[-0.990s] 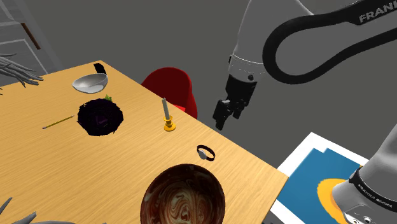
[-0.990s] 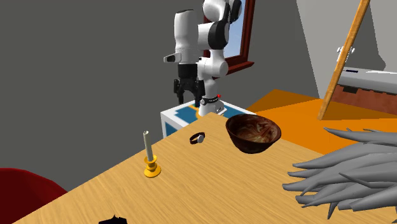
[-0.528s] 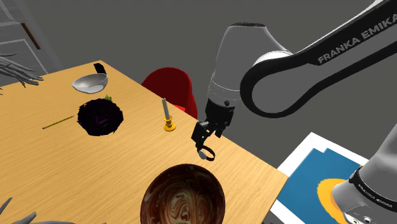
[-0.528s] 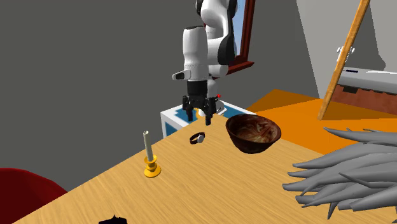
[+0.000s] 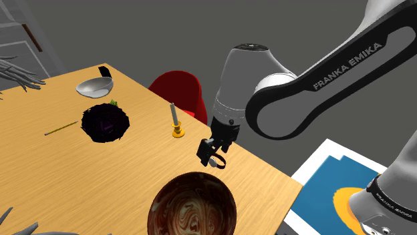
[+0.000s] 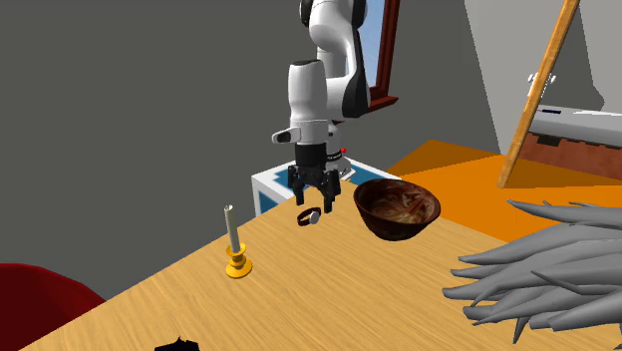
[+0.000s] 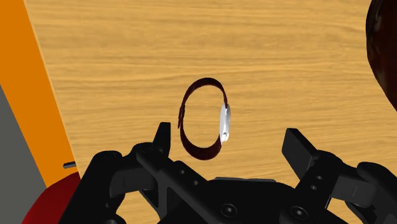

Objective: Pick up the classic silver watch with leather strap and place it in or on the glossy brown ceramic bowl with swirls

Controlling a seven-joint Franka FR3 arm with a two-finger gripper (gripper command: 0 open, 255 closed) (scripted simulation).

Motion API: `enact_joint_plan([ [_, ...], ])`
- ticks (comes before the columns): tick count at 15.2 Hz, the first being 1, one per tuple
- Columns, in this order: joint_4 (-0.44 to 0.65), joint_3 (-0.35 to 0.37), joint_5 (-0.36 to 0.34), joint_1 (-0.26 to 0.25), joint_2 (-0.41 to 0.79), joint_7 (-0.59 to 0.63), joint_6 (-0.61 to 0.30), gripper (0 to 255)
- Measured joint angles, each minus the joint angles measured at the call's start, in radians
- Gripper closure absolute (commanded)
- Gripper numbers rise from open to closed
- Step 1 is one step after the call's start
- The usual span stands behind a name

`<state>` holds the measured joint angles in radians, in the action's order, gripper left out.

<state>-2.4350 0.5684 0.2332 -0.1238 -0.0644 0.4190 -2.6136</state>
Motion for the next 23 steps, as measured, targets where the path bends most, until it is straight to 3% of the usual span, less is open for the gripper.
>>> enact_joint_plan([
  [6,0.0,0.001,-0.005,0.0,0.007,0.004,-0.007,0],
  [7,0.0,0.001,-0.005,0.0,0.007,0.004,-0.007,255],
  [17,0.0,0.001,-0.005,0.0,0.007,0.004,-0.007,255],
  [23,0.025,-0.007,0.022,-0.002,-0.048,-0.01,0.068,255],
])
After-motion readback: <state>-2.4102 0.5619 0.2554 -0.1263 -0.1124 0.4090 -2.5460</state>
